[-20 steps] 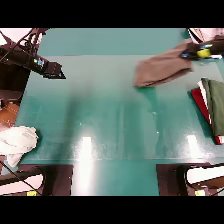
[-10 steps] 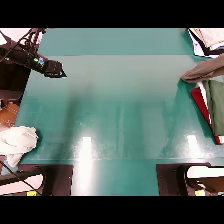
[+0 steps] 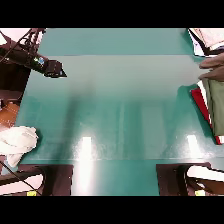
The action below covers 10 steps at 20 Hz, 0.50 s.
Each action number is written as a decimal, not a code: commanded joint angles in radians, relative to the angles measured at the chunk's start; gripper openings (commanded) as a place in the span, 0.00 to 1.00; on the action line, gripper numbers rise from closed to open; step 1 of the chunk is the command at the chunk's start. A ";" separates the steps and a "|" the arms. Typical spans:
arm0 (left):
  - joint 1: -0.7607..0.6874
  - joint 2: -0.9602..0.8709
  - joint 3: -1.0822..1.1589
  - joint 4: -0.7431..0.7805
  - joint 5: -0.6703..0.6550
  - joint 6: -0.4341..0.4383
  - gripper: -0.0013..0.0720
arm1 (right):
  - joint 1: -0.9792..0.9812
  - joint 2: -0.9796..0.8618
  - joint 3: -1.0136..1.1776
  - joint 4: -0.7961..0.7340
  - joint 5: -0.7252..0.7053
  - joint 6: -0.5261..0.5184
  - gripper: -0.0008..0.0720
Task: Fold the shirts.
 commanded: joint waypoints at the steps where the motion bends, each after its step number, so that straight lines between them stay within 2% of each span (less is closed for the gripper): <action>1: 0.000 0.000 0.000 0.000 -0.001 0.001 0.06 | -0.045 0.042 0.000 -0.121 0.115 0.040 0.04; 7: 0.000 0.000 0.000 0.000 -0.010 0.009 0.06 | -0.138 0.054 -0.013 -0.281 0.367 0.138 0.04; 10: 0.000 0.000 0.000 0.000 -0.011 0.028 0.06 | -0.187 0.098 -0.121 -0.321 0.409 0.140 0.05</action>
